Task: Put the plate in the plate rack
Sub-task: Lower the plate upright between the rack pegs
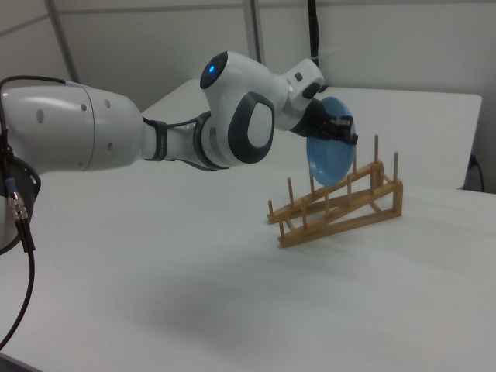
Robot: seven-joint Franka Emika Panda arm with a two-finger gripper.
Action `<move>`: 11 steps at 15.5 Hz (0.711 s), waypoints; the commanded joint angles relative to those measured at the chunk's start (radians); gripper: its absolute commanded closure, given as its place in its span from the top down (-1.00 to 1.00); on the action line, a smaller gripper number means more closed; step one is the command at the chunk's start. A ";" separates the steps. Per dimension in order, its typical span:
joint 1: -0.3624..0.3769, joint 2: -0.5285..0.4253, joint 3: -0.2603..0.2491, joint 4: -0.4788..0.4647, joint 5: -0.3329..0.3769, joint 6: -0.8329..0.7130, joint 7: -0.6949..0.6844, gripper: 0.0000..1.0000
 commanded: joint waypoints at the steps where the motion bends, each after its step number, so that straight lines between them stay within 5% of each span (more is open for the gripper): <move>1: 0.019 0.017 -0.034 0.007 -0.030 0.052 0.027 -0.93; 8: 0.019 0.017 -0.036 0.004 -0.059 0.053 0.027 -0.82; 11: 0.019 0.017 -0.034 0.002 -0.066 0.053 0.029 -0.21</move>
